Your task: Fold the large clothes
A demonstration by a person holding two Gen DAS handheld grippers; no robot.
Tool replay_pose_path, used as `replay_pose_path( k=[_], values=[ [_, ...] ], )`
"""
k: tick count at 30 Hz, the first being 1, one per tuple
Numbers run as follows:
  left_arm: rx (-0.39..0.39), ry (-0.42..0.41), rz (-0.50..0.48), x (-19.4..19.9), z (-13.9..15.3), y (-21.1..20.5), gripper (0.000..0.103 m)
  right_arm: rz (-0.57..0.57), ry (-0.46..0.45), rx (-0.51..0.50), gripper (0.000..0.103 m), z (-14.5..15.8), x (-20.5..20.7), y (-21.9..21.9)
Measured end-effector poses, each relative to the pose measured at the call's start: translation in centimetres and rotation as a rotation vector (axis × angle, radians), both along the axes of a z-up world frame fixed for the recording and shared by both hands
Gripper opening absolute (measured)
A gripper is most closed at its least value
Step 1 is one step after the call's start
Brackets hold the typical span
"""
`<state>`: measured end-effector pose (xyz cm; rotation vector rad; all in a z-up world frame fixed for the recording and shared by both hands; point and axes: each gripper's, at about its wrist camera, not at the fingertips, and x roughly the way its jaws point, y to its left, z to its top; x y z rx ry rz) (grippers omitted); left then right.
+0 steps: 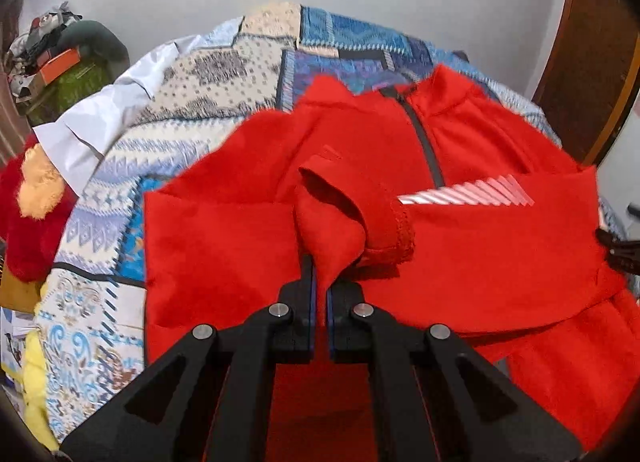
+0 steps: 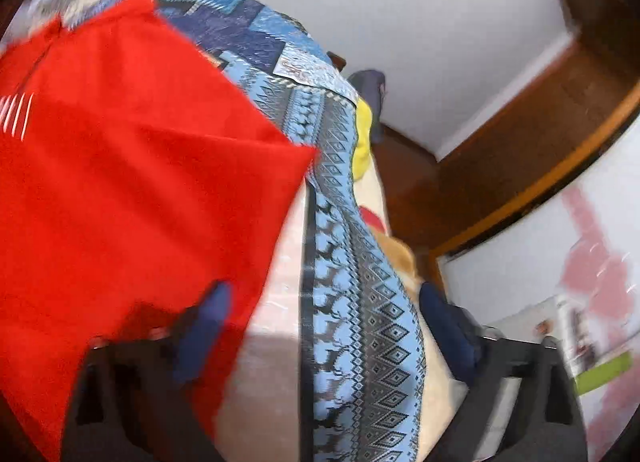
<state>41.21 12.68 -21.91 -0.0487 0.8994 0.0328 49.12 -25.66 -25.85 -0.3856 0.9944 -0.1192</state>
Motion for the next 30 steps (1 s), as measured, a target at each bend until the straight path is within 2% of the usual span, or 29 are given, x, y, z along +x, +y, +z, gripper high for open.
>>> replay_pose_path(
  k=[5,8,10,12,14,15,18,20,22,24,26,28,30],
  values=[
    [0.002,0.015,0.039,-0.5,0.4,1.2,0.004,-0.006,-0.023,0.155,0.096,2.3,-0.6,-1.6],
    [-0.100,0.076,0.102,-1.1,-1.3,3.2,0.005,0.036,-0.023,0.268,0.096,3.8,-1.0,-1.1],
    [-0.155,0.121,0.157,-1.5,-3.0,4.6,0.011,0.070,-0.006,0.310,0.096,4.2,-1.1,-0.3],
    [-0.163,0.175,0.192,-2.3,-4.5,5.5,0.026,0.095,0.025,0.292,0.096,3.4,-1.1,1.0],
    [-0.155,0.193,0.210,-3.3,-5.0,5.9,0.034,0.118,0.059,0.221,0.096,1.7,-1.0,2.3],
    [-0.152,0.192,0.210,-3.7,-5.1,6.1,0.034,0.121,0.073,0.182,0.096,0.7,-0.9,2.8],
    [-0.132,0.195,0.198,-5.2,-4.7,6.2,0.039,0.120,0.054,0.172,0.097,-0.1,-1.4,2.9],
    [-0.098,0.197,0.178,-5.8,-4.3,6.0,0.041,0.107,0.071,0.201,0.097,0.0,-1.2,2.5],
    [-0.028,0.195,0.146,-6.0,-3.4,5.2,0.046,0.086,0.100,0.252,0.097,0.4,-0.8,1.6],
    [0.038,0.165,0.106,-5.8,-2.1,4.1,0.057,0.072,0.106,0.309,0.097,1.5,-0.5,0.9],
    [0.085,0.120,0.062,-5.3,-0.6,2.8,0.064,0.067,0.094,0.366,0.097,2.7,0.1,0.6],
    [0.100,0.086,0.034,-4.7,0.5,1.7,0.070,0.078,0.083,0.424,0.097,4.0,0.4,0.9],
    [0.085,0.059,0.003,-3.8,1.3,0.3,0.080,0.099,0.081,0.479,0.097,5.2,0.6,1.5]
  ],
)
